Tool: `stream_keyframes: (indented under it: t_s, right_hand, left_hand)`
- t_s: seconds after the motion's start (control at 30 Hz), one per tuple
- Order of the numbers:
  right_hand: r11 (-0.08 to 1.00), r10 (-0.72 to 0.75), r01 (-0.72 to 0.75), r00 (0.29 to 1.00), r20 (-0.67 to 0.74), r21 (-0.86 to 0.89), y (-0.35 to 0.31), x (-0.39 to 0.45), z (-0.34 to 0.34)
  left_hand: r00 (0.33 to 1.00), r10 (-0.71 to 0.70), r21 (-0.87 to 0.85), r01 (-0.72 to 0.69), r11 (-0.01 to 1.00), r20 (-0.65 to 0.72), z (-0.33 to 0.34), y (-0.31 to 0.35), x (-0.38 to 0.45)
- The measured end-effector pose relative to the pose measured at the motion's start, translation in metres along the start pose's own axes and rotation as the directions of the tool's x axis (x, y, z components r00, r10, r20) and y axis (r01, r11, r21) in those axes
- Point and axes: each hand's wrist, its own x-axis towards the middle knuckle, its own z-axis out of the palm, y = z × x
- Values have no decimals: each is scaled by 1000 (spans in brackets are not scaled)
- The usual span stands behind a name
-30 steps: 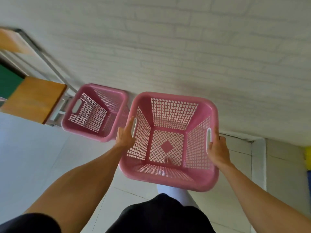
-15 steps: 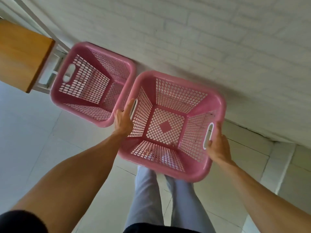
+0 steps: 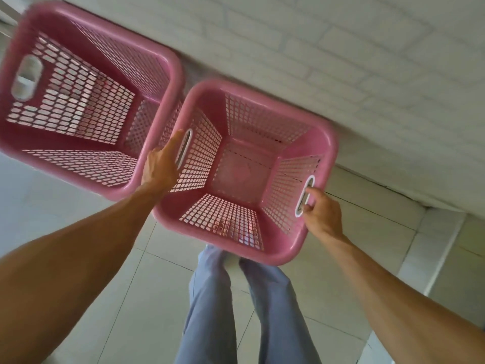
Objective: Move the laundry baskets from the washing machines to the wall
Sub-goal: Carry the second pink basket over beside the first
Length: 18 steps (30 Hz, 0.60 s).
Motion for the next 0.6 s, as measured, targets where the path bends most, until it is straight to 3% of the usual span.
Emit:
stream_keyframes:
  t_s: [0.17,0.3,0.4,0.6]
  right_hand:
    - [997,-2,6,999,40,-79,-1,-2,-6]
    - [991,5,7,996,89,-133,-15,-11,-19]
    - [992,3,4,998,57,-123,-28,-33,-31]
    - [1000,6,-5,999,-44,10,-40,-104,-50]
  left_hand:
    - [1000,-3,85,2,996,11,-1,10,-3]
    - [1000,-5,42,4,999,29,-21,20,-8]
    - [998,-1,13,0,1000,62,-36,34,-22]
    - [977,162,-72,-153,986,140,-69,94,-88]
